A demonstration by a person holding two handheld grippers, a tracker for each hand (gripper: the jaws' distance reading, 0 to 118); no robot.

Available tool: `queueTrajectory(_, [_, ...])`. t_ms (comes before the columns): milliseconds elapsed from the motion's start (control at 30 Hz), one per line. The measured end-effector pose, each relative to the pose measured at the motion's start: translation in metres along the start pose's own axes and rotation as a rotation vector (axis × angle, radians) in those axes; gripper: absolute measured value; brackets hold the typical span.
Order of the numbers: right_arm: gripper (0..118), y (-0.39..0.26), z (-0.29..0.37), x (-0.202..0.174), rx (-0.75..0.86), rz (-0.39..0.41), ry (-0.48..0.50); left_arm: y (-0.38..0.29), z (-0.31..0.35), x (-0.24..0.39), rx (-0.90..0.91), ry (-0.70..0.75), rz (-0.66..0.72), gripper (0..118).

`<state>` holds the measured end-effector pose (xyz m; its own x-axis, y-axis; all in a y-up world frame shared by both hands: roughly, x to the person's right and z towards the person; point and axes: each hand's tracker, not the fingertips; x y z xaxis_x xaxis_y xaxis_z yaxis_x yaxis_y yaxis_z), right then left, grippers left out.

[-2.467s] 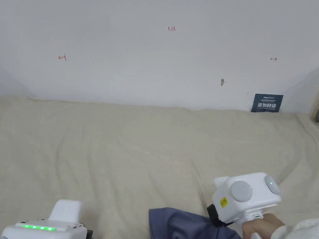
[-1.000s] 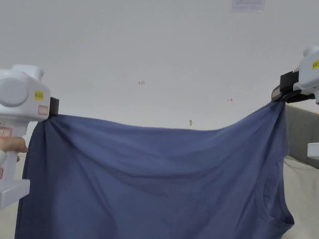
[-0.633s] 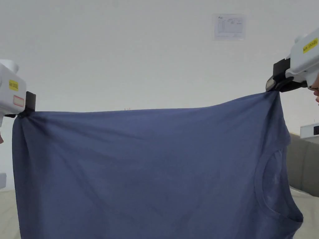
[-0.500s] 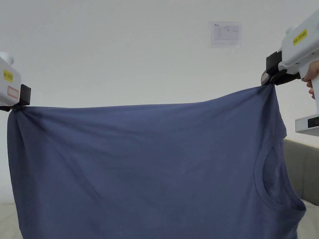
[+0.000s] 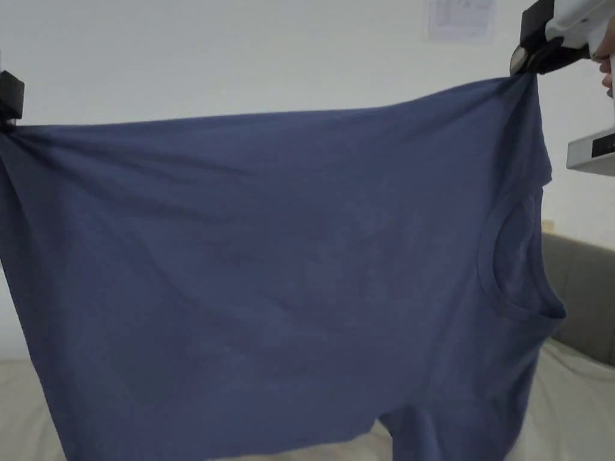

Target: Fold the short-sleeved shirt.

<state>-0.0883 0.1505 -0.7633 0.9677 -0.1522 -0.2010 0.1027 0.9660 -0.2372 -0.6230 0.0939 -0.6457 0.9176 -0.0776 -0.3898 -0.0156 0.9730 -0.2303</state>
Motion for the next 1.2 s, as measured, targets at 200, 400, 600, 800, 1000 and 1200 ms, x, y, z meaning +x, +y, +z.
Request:
queueTrajectory(200, [0, -0.089, -0.043, 0.011, -0.145, -0.025, 0.041, -0.091, -0.029, 0.010, -0.146, -0.017, -0.109, 7])
queueTrajectory(400, [0, -0.200, -0.059, 0.042, -0.313, -0.061, 0.090, -0.203, -0.030, 0.017, -0.301, -0.037, -0.097, 7])
queueTrajectory(600, [0, -0.312, -0.040, 0.087, -0.481, -0.160, 0.049, -0.325, 0.011, 0.021, -0.467, -0.082, -0.092, 7])
queueTrajectory(800, [0, -0.424, 0.025, 0.124, -0.605, -0.322, 0.053, -0.408, 0.080, 0.020, -0.604, -0.163, 0.017, 7])
queueTrajectory(1000, [0, -0.492, 0.116, 0.136, -0.643, -0.420, 0.137, -0.453, 0.144, 0.008, -0.667, -0.152, 0.108, 7])
queueTrajectory(1200, [0, -0.518, 0.186, 0.149, -0.682, -0.368, 0.103, -0.472, 0.217, -0.011, -0.667, -0.098, 0.026, 7])
